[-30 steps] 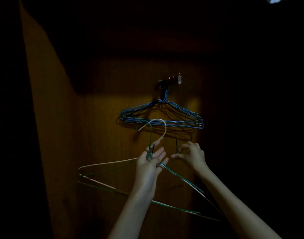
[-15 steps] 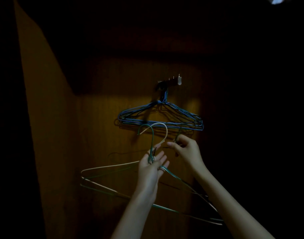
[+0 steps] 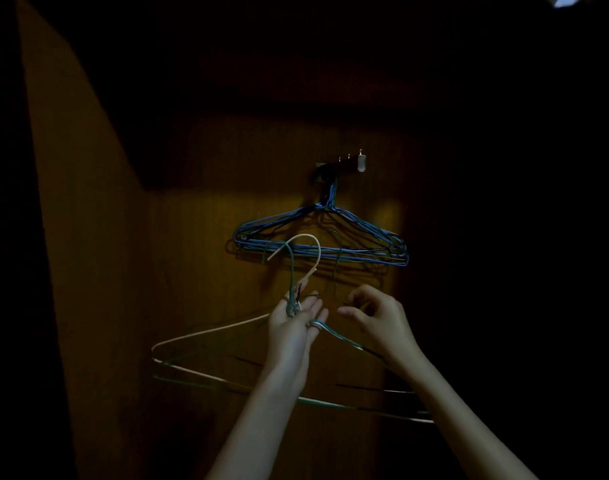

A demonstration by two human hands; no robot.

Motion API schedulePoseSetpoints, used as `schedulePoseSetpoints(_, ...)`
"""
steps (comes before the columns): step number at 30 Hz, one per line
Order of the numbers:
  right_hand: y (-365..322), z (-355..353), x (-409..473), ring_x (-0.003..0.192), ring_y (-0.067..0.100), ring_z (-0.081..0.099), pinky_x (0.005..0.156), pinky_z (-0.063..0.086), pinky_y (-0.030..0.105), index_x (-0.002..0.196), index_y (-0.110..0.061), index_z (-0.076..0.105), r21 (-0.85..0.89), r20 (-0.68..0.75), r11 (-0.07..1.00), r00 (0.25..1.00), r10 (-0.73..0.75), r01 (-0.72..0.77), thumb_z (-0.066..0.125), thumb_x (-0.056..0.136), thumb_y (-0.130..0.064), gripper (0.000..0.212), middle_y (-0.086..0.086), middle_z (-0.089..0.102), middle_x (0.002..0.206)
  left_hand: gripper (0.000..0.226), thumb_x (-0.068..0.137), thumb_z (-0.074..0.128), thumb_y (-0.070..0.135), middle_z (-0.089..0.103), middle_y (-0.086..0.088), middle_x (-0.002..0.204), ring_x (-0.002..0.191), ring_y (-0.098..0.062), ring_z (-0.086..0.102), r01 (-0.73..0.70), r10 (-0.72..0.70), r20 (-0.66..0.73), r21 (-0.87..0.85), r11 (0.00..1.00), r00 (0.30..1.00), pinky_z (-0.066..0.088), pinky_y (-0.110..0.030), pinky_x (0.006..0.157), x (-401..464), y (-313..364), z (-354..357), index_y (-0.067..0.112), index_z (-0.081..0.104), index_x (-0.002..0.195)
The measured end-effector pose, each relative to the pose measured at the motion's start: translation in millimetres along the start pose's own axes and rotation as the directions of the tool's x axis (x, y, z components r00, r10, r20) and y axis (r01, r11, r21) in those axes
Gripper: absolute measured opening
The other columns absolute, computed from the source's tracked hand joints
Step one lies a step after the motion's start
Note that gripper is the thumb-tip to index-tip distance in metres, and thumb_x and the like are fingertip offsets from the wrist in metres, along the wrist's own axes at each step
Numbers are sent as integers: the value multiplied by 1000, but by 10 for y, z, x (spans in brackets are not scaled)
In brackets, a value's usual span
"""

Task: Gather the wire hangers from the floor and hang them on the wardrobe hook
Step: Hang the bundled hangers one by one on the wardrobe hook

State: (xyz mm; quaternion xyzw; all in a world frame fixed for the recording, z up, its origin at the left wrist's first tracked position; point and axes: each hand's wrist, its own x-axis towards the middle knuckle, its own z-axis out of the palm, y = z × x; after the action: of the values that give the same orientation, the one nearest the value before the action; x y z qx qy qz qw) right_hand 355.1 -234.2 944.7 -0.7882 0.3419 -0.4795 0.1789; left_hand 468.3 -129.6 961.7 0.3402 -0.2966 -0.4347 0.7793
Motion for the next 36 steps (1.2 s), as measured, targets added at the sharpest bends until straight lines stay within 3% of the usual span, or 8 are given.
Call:
schedulePoseSetpoints(4,92,-110,25,76,8,60,69,53,31,84,-28,61,-22,-67,999,997,-27,25,71,79,-21,13,-12,63,84,43,94,34,-11,49,-21,134,124,-29,50,-30,30,1,19,999,1000,44,-34,97,100,66,18,10,49,128)
schedulePoseSetpoints(8,41,-182,132,74,13,56,66,46,23,80,-13,69,-36,-272,990,952,-141,137,73,76,-10,7,-3,59,84,44,95,33,-11,50,-20,133,121,-27,51,-72,71,29,47,996,997,46,-32,93,207,66,71,15,50,127)
schedulePoseSetpoints(12,-42,-359,327,72,9,53,64,42,12,82,-11,70,9,-447,988,885,-132,152,71,78,-10,4,1,58,85,47,95,33,-11,50,-21,133,122,-28,51,-113,113,13,27,993,994,45,-35,97,315,73,101,13,47,132)
schedulePoseSetpoints(20,1,-590,859,71,-3,48,61,37,3,88,-14,70,-21,-557,992,822,-116,126,68,82,-14,6,0,58,86,45,95,32,-11,53,-20,131,120,-27,53,-169,169,6,36,985,986,44,-35,99,580,176,218,13,48,130)
schedulePoseSetpoints(28,214,-319,1501,69,-3,45,61,36,16,92,-17,69,36,-498,999,867,15,3,63,87,-22,9,0,60,96,43,95,33,-12,56,-18,125,116,-25,55,-220,220,-1,22,975,975,45,-33,95,840,210,298,12,51,126)
schedulePoseSetpoints(33,343,-114,1891,84,7,50,81,47,35,92,-18,68,69,-467,995,879,90,-65,61,88,-23,9,2,61,102,41,94,35,-11,59,-15,118,113,-24,57,-242,242,-11,44,969,970,46,-32,92,966,208,264,14,54,121)
schedulePoseSetpoints(36,410,-6,2124,86,11,55,82,51,40,89,-21,67,78,-434,992,892,126,-102,61,88,-23,6,2,63,104,40,95,34,-10,59,-15,118,113,-25,57,-252,254,-21,55,966,967,46,-34,95,1048,234,239,17,55,115)
